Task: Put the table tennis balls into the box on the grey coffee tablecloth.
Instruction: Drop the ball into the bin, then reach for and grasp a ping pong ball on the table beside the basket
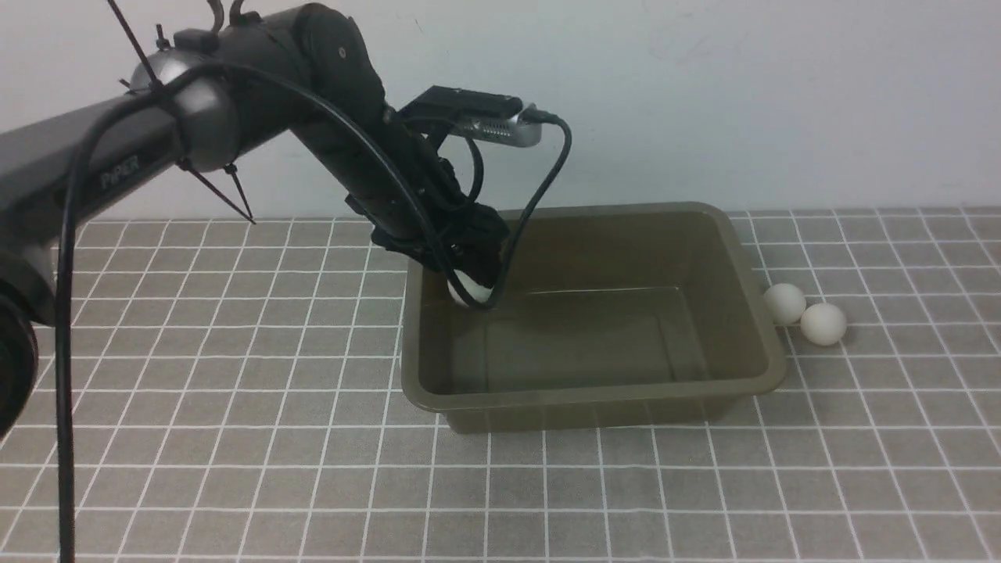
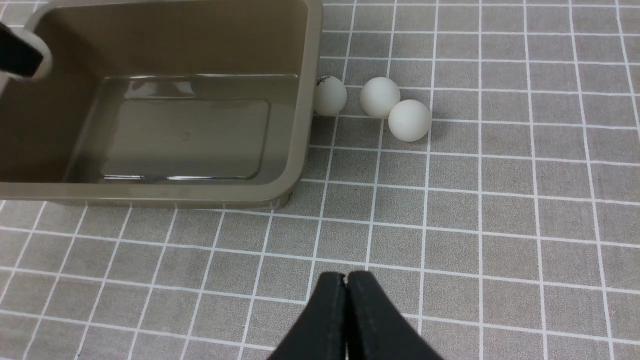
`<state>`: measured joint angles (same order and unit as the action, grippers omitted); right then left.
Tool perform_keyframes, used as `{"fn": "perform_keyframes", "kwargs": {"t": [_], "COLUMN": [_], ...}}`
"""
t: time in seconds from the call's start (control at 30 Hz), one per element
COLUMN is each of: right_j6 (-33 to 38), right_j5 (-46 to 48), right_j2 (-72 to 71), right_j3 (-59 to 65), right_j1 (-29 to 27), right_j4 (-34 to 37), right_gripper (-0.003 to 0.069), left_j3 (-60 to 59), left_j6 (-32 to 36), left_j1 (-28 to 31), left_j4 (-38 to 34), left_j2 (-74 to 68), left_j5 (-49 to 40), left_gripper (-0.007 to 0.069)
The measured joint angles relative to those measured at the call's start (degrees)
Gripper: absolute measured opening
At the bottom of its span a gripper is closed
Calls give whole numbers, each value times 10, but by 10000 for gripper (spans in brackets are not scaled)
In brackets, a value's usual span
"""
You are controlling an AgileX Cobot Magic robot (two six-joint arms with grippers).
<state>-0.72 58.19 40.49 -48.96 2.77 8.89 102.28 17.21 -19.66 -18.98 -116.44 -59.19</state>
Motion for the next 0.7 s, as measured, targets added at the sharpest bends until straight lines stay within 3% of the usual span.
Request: {"fn": "perform_keyframes", "kwargs": {"t": [0.07,0.13,0.2,0.23,0.27,0.37,0.47,0.53,0.57,0.63,0.67,0.7], "right_j6": [0,0,0,0,0,0,0,0,0,0,0,-1], "right_j5": [0,0,0,0,0,0,0,0,0,-3,-3,-7], "right_j2": [0,0,0,0,0,0,0,0,0,0,0,0], "right_j3": [0,0,0,0,0,0,0,0,0,0,0,0], "right_j1": [0,0,0,0,0,0,0,0,0,0,0,0], "right_j4": [0,1,2,2,2,2,4,10,10,16,16,19], "right_gripper": [-9,-9,-9,-9,-9,-9,-9,-9,-9,-9,-9,-9], "left_j3": [21,29,29,19,8,-37,-105,-154,-154,-193,-193,-199], "left_j6": [-47,-77,-90,-91,-91,-79,-9,77,77,197,197,258], "left_j1": [15,34,60,89,110,164,203,209,209,202,202,191], "left_j4": [61,97,126,133,131,99,31,-45,-45,-129,-129,-164], "left_j2": [6,12,18,22,25,28,28,28,28,25,25,20], "left_j5": [-51,-84,-98,-101,-102,-105,-105,-102,-102,-61,-61,-26], "left_gripper": [494,435,294,159,92,16,-3,-5,-5,-1,0,20]}}
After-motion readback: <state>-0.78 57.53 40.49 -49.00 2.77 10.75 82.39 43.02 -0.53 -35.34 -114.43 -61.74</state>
